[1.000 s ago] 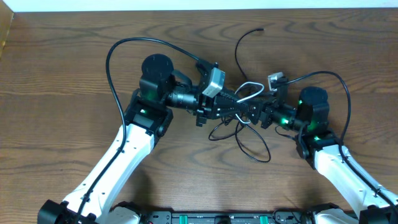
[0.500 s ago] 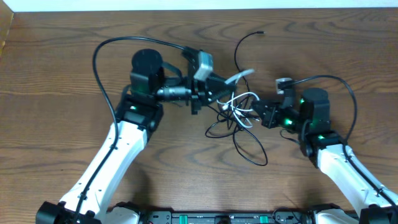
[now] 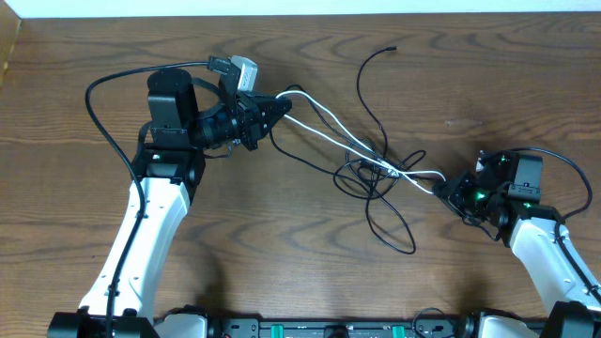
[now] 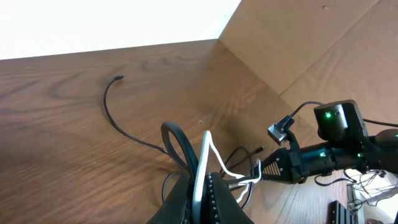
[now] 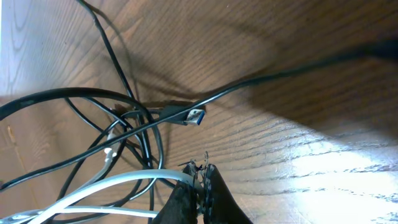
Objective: Untangle cables
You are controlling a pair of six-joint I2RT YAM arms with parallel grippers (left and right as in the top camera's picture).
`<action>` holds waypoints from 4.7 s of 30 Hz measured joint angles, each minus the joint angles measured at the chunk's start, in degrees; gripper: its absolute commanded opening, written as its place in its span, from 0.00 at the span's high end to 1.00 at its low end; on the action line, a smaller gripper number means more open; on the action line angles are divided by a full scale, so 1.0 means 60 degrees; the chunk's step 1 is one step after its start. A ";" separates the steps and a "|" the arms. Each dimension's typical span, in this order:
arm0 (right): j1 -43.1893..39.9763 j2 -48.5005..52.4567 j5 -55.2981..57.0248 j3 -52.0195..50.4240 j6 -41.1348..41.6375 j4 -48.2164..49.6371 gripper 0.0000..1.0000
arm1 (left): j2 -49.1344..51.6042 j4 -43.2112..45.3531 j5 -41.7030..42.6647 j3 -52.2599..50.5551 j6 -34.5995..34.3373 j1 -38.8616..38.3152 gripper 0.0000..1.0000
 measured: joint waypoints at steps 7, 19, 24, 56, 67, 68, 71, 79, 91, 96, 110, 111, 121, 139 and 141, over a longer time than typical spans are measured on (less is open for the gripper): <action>-0.0004 0.0000 0.0000 0.0000 0.0266 -0.0062 0.99 | 0.0000 0.0000 -0.0015 0.0000 0.0000 0.0000 0.92; 0.0193 0.0007 -0.3807 -0.0066 -0.1246 0.3770 0.99 | 0.0000 -0.0481 -0.0299 0.0000 0.0000 0.0066 0.92; 0.0499 0.0004 -0.5574 -0.0069 -0.1891 0.4758 0.99 | 0.0000 -0.0492 -0.0321 0.0000 0.0000 0.0066 0.92; 0.0568 0.0007 -0.1260 -0.0055 0.0590 0.1202 0.75 | 0.0000 -0.3595 -0.7679 0.0004 -0.0004 0.0066 0.39; 0.0568 0.0007 0.0539 -0.0073 0.0652 0.1067 0.29 | 0.0000 -0.3497 -0.5344 0.0004 0.0029 0.0066 0.68; 0.0572 0.0004 0.0055 -0.0051 0.0215 0.1530 0.26 | 0.0000 -0.3279 -0.4390 0.0004 0.0157 0.0062 0.67; 0.0608 0.0011 -0.0576 -0.0069 -0.0273 0.2106 0.20 | 0.0000 -0.2925 -0.3395 0.0004 0.0353 0.0066 0.49; 0.0758 0.0011 -0.1195 -0.0062 -0.0732 0.2189 0.11 | -0.0004 -0.3268 -0.2976 0.0004 0.0484 0.0062 0.25; 0.0776 0.0011 -0.1311 -0.0062 -0.0831 0.2189 0.04 | 0.0084 -0.4513 -0.3599 -0.0087 0.1818 -0.1592 0.16; 0.0776 0.0011 -0.1330 -0.0062 -0.0831 0.2189 0.03 | 0.0652 -0.4958 -0.4291 -0.0117 0.2503 -0.2320 0.14; 0.0783 0.0011 -0.1341 -0.0062 -0.0834 0.2189 0.04 | 0.2499 -0.4747 -0.6189 -0.0233 0.3140 -0.3257 0.92; 0.0783 0.0011 -0.1337 -0.0062 -0.0834 0.2189 0.04 | 0.2495 -0.4608 -0.6204 -0.0233 0.3078 -0.3271 0.93; 0.0783 0.0011 -0.1337 -0.0062 -0.0834 0.2164 0.04 | 0.0565 -0.3268 -0.6247 -0.0033 0.2204 -0.3308 0.92; 0.0954 0.0011 -0.1727 -0.0066 -0.1377 0.2572 0.01 | -0.4018 0.0590 -0.7785 0.0499 0.2033 -0.3315 0.92; 0.1195 0.0011 -0.2368 -0.0062 -0.1956 0.3224 0.01 | -0.4022 0.1155 -0.7887 0.0499 0.1971 -0.3315 0.92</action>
